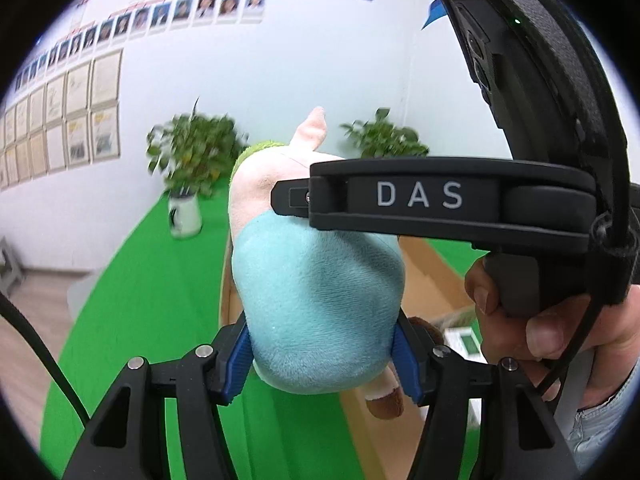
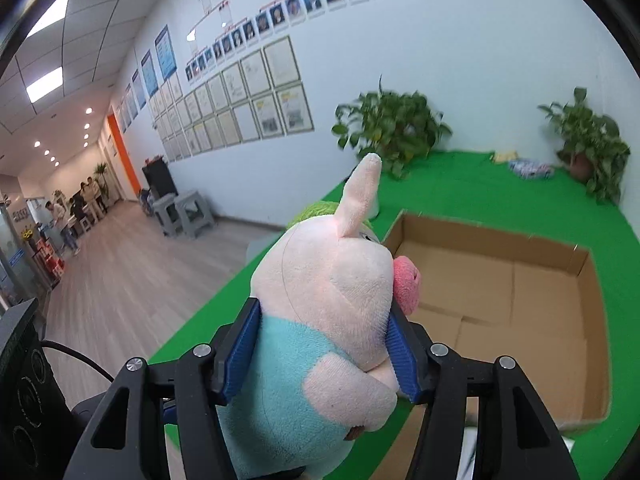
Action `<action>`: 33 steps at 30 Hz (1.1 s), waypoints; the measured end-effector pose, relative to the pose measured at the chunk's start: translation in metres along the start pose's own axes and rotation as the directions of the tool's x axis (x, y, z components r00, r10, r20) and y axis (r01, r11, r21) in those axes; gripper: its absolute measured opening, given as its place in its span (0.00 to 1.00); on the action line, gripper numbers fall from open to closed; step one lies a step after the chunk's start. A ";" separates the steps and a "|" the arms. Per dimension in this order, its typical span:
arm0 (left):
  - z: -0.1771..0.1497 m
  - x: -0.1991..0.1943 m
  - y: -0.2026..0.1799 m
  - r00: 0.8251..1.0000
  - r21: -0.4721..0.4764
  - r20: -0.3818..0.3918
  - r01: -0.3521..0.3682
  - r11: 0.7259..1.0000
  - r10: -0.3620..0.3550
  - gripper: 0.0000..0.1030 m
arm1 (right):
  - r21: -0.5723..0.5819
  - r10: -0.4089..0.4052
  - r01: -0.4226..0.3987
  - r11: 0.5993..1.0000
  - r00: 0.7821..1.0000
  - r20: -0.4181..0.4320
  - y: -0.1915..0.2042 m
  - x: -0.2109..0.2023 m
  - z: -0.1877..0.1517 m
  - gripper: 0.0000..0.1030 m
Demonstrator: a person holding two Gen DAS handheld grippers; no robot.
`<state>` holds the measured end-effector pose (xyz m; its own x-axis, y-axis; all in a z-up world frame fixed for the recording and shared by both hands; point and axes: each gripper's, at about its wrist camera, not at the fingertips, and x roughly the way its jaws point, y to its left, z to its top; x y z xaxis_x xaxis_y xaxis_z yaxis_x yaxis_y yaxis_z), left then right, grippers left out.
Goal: Organize objects
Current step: 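Lift the plush pig with the right gripper and carry it over the box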
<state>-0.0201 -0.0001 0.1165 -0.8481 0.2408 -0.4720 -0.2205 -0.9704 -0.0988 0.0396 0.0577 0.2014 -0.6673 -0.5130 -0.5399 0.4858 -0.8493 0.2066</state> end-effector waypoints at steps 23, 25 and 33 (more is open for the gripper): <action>0.081 0.095 0.027 0.998 0.007 0.017 0.067 0.998 -0.068 0.58 | 0.039 -0.084 0.082 0.996 0.994 0.072 -0.095 0.002 0.155 0.55; 0.079 0.098 0.034 0.998 -0.002 0.004 0.069 0.998 -0.069 0.58 | 0.044 -0.083 0.081 0.996 0.995 0.056 -0.096 0.021 0.157 0.55; 0.062 0.106 0.071 0.996 -0.034 -0.057 0.062 0.997 -0.064 0.58 | 0.059 -0.066 0.066 0.996 0.998 -0.013 -0.101 0.087 0.143 0.55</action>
<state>-0.1559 -0.0420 0.1138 -0.8034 0.3007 -0.5139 -0.2559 -0.9537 -0.1580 -0.1486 0.0806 0.2502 -0.6903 -0.4544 -0.5630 0.4064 -0.8873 0.2179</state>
